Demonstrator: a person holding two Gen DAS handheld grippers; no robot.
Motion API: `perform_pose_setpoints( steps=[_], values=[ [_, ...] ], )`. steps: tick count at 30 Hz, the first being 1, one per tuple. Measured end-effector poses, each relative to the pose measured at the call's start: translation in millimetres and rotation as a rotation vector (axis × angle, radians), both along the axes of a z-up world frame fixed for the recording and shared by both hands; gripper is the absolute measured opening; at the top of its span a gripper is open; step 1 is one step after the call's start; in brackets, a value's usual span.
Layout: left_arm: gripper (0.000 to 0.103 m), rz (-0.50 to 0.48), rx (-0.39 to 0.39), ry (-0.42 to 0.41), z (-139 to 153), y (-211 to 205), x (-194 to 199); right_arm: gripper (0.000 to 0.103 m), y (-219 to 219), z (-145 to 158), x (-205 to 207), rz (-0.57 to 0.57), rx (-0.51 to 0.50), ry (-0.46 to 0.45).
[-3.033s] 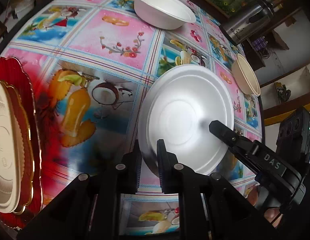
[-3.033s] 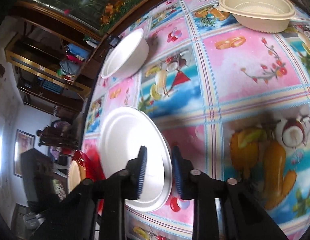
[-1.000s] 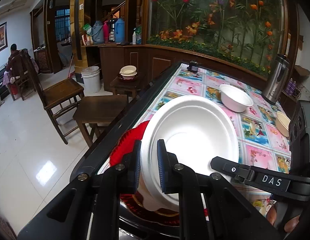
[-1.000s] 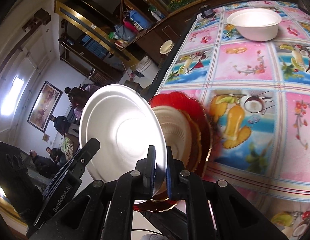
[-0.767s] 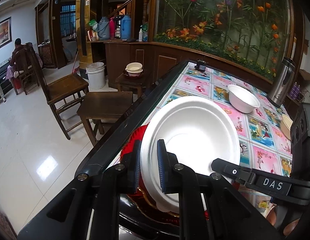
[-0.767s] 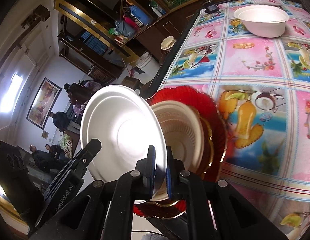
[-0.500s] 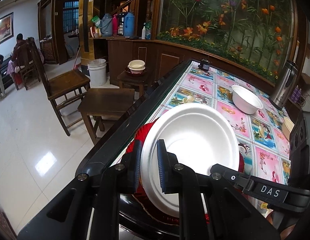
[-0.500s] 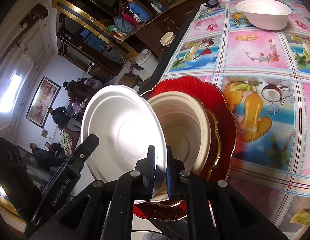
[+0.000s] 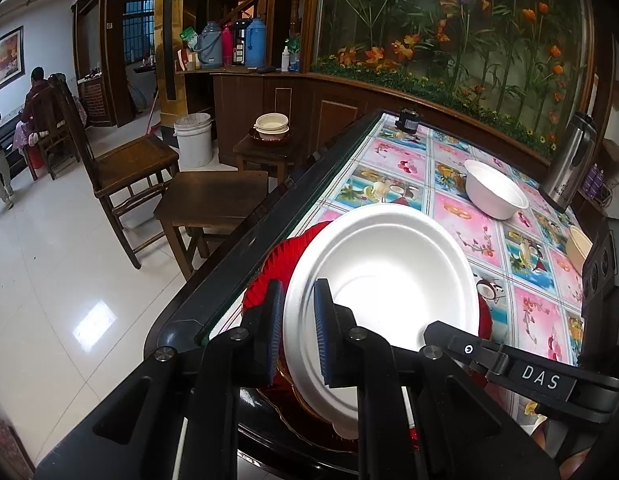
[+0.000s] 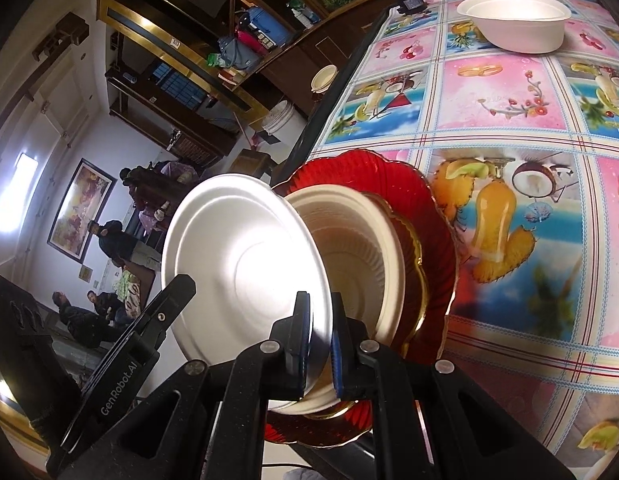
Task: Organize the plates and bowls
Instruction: 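Carry the white foam plate with both tools over the red plate stack, then lower the white foam plate onto the stack and open both tools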
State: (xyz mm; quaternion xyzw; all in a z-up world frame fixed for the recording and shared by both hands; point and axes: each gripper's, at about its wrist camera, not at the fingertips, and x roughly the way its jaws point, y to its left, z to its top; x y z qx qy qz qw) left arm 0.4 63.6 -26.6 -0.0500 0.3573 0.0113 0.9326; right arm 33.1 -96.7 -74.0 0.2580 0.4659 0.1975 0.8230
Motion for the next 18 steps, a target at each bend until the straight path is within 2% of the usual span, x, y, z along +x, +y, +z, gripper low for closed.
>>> perform_pose_setpoints(
  steps=[6, 8, 18],
  values=[
    [0.017, 0.009, 0.021, -0.008, 1.9, -1.5, 0.0, 0.011, 3.6, 3.5, -4.1, -0.002, -0.052, -0.038],
    [0.024, 0.016, 0.032, -0.016, 2.9, -0.7, -0.8, 0.013, 5.1, 5.8, -6.0, -0.006, -0.077, -0.057],
    [0.047, 0.067, 0.038, -0.045, 6.7, 10.3, -3.3, 0.014, 6.9, 10.5, -9.1, -0.009, -0.148, -0.106]
  ],
)
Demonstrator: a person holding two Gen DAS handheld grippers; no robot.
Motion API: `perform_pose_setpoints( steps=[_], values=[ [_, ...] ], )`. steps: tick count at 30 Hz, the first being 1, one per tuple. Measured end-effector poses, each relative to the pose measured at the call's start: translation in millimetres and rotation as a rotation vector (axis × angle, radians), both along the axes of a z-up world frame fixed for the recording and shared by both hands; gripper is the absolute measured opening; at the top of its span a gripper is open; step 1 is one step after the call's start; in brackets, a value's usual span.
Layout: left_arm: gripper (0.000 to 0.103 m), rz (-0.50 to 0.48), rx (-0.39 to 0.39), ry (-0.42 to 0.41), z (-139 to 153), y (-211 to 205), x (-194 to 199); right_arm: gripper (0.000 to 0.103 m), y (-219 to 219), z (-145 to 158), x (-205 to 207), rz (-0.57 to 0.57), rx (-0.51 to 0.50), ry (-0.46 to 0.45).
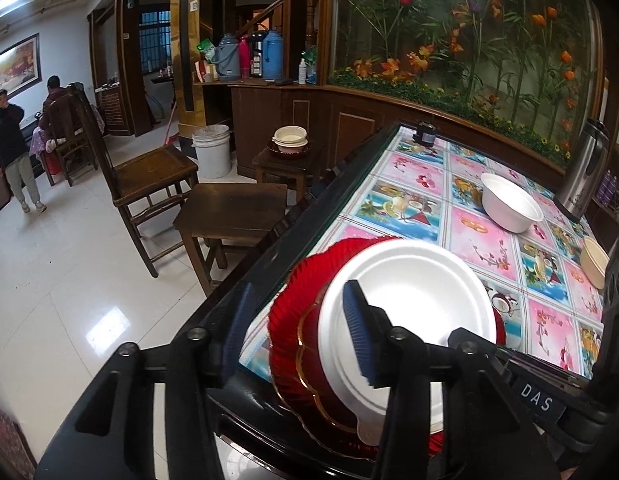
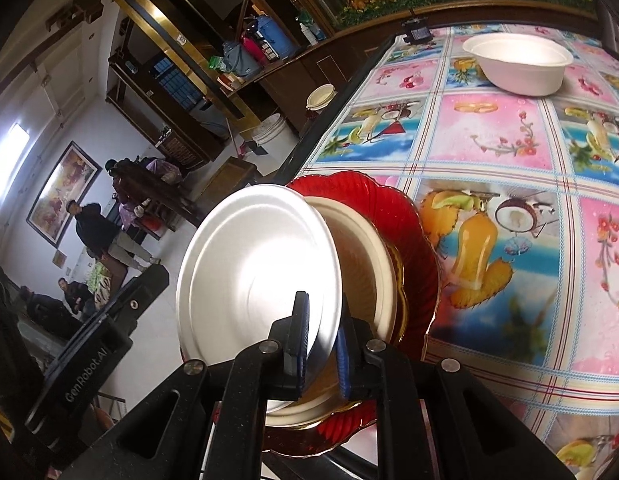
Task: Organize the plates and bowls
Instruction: 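Lower the white foam plate onto the stack and open both tools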
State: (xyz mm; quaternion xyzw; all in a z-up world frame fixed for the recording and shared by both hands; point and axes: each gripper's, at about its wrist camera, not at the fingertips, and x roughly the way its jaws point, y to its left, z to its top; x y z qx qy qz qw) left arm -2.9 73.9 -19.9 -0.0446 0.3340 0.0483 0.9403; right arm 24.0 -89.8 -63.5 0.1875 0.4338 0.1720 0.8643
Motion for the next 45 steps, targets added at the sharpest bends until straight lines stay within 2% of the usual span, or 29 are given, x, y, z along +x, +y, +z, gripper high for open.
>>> perform_pose_setpoints(
  steps=[4, 9, 18, 25, 28, 32, 41, 43, 45],
  values=[
    [0.051, 0.018, -0.005, -0.008, 1.4, 5.2, 0.0, 0.021, 2.5, 5.5, -3.6, 0.007, -0.037, -0.036],
    [0.057, 0.049, -0.013, -0.021, 3.3, 13.0, -1.5, 0.038, 2.3, 15.4, -8.5, 0.002, -0.081, -0.09],
    [0.057, 0.072, -0.023, -0.028, 4.6, 20.6, -3.0, 0.039, -4.6, 24.2, -9.6, 0.004, -0.111, -0.121],
    [0.057, 0.077, -0.026, -0.028, 5.0, 22.1, -3.5, 0.039, -1.0, 39.5, -18.5, 0.022, -0.162, -0.202],
    [0.063, 0.086, -0.032, -0.024, 4.4, 24.7, -3.5, 0.041, -2.0, 44.7, -21.1, 0.027, -0.179, -0.224],
    [0.071, 0.112, -0.045, -0.022, 4.6, 30.4, -4.4, 0.042, -11.1, 49.1, -19.9, 0.025, -0.16, -0.221],
    [0.071, 0.133, -0.048, -0.022, 6.4, 33.4, -4.0, 0.043, -35.3, 51.9, -23.0, -0.007, -0.086, -0.256],
    [0.071, 0.132, -0.044, -0.024, 7.6, 32.4, -3.8, 0.046, -43.4, 56.2, -24.2, -0.035, -0.069, -0.287],
    [0.071, 0.13, -0.038, -0.024, 9.0, 30.3, -4.0, 0.057, -54.5, 59.8, -24.4, -0.075, -0.056, -0.322]
  ],
)
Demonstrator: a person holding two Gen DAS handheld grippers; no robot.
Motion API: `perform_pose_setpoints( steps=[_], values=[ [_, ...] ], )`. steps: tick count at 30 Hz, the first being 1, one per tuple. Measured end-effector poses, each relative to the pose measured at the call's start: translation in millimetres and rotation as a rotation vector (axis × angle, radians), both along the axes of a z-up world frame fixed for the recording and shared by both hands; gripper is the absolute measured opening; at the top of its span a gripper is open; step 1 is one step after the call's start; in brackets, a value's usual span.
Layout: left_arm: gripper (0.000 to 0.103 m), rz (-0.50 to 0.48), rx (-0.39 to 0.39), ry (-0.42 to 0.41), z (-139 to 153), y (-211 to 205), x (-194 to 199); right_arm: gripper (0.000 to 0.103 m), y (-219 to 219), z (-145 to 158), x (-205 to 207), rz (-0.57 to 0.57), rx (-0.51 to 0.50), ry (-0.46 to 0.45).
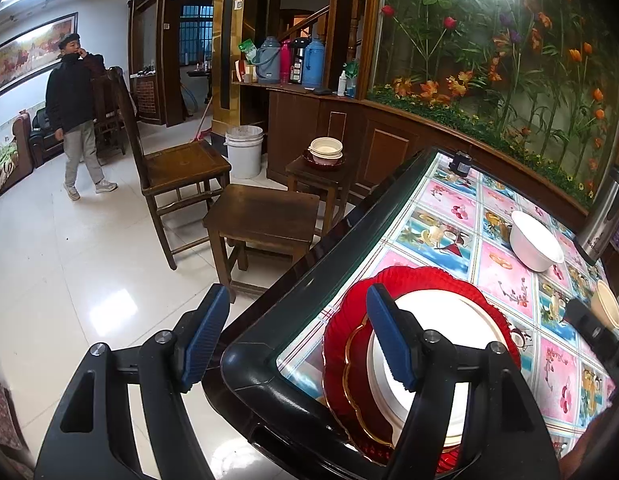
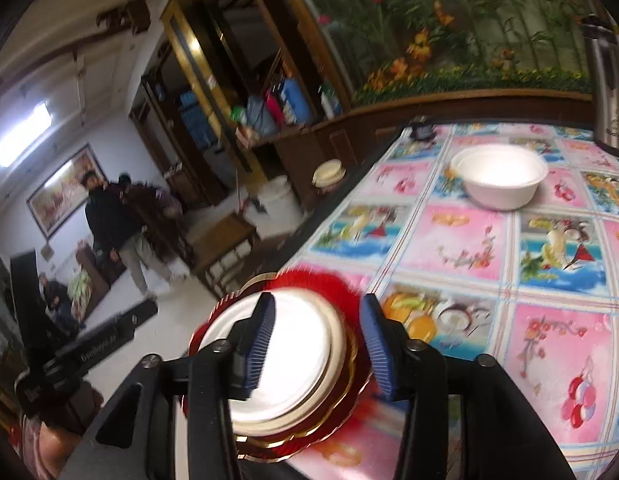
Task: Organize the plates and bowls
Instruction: 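Lower the white foam plate onto the stack and open both tools, then move the left tool toward the other white foam plate on the table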
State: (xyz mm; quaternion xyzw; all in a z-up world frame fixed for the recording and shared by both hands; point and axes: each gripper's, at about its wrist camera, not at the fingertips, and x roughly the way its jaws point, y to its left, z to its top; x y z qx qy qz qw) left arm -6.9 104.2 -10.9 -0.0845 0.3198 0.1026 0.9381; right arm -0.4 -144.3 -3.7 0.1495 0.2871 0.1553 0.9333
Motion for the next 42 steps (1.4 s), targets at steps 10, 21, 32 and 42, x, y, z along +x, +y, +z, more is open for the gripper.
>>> perform_pose_setpoints(
  steps=[10, 21, 32, 42],
  values=[
    [0.071, -0.008, 0.045, 0.002, 11.0, -15.6, 2.7, 0.072, -82.0, -5.0, 32.0, -0.236, -0.083, -0.121],
    [0.072, -0.125, 0.133, -0.022, 43.4, -84.5, 18.8, 0.078, -232.4, -53.7, 82.2, -0.595, 0.117, 0.031],
    [0.08, -0.366, 0.148, 0.081, 47.8, -220.3, 72.5, 0.081, -287.1, -60.7, 95.0, -0.572, 0.332, 0.153],
    [0.08, -0.35, -0.031, 0.327, 19.4, -280.7, 163.7, 0.084, -304.8, -68.5, 99.4, -0.534, 0.445, 0.22]
  ],
)
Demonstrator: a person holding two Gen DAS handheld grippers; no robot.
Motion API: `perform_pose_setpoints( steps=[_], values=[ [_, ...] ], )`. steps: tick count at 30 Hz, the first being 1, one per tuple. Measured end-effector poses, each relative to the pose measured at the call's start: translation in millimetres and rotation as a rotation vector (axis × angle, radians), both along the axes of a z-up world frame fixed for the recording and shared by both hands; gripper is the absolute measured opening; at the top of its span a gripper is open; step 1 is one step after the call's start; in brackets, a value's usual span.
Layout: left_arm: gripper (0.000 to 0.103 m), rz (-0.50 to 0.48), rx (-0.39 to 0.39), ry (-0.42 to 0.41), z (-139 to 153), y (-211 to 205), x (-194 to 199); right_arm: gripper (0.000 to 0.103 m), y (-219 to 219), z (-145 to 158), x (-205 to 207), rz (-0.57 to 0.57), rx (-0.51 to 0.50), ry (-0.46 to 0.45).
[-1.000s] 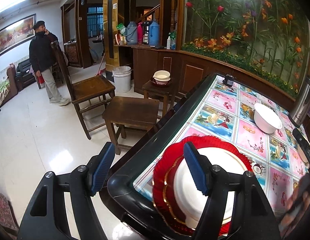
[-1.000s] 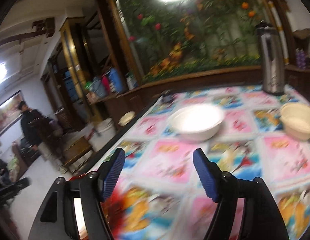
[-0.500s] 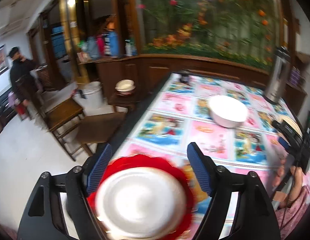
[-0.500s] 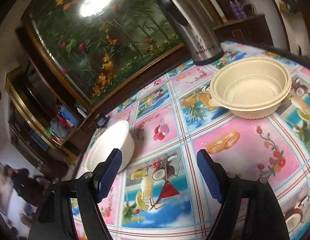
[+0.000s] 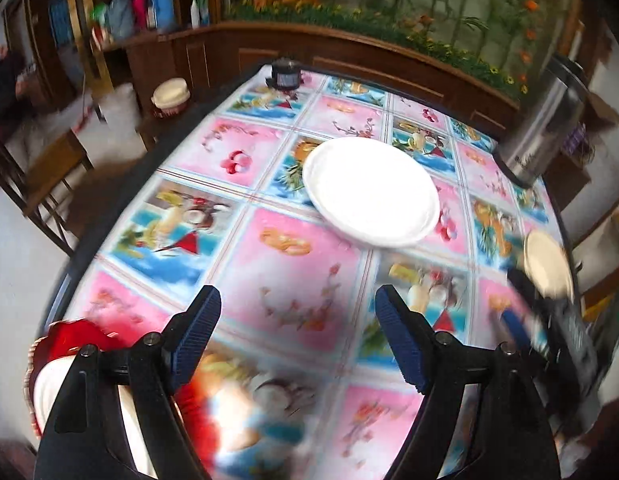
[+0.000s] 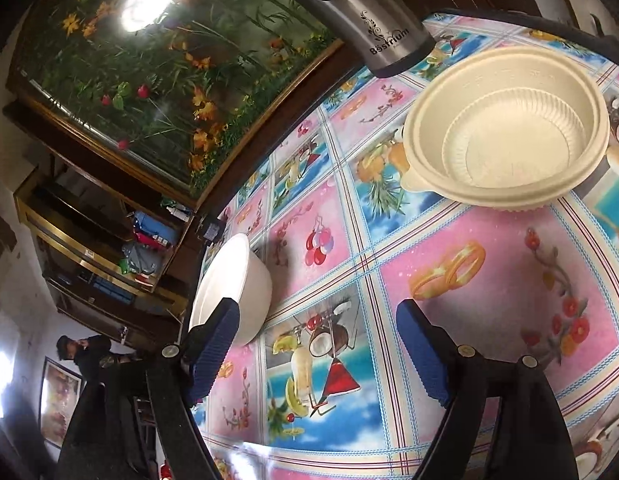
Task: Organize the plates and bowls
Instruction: 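Move the left tool toward the other white foam plate on the table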
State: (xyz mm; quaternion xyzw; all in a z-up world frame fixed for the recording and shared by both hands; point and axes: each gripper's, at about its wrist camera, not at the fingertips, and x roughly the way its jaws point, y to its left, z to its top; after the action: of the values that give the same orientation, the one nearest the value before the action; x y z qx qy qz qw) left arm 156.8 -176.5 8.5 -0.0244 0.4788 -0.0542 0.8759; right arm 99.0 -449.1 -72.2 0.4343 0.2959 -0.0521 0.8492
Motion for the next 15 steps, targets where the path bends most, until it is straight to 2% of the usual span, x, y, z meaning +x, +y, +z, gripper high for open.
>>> perform_pose_setpoints(
  steps=[8, 15],
  values=[
    [0.08, 0.033, 0.004, 0.143, -18.7, -14.5, 58.7, 0.086, 0.1, 3.3, -2.1, 0.017, 0.039, -0.011],
    [0.08, 0.016, -0.035, 0.171, -28.0, -26.2, 92.6, 0.087, 0.4, 4.0, -2.2, 0.025, 0.047, -0.017]
  ],
)
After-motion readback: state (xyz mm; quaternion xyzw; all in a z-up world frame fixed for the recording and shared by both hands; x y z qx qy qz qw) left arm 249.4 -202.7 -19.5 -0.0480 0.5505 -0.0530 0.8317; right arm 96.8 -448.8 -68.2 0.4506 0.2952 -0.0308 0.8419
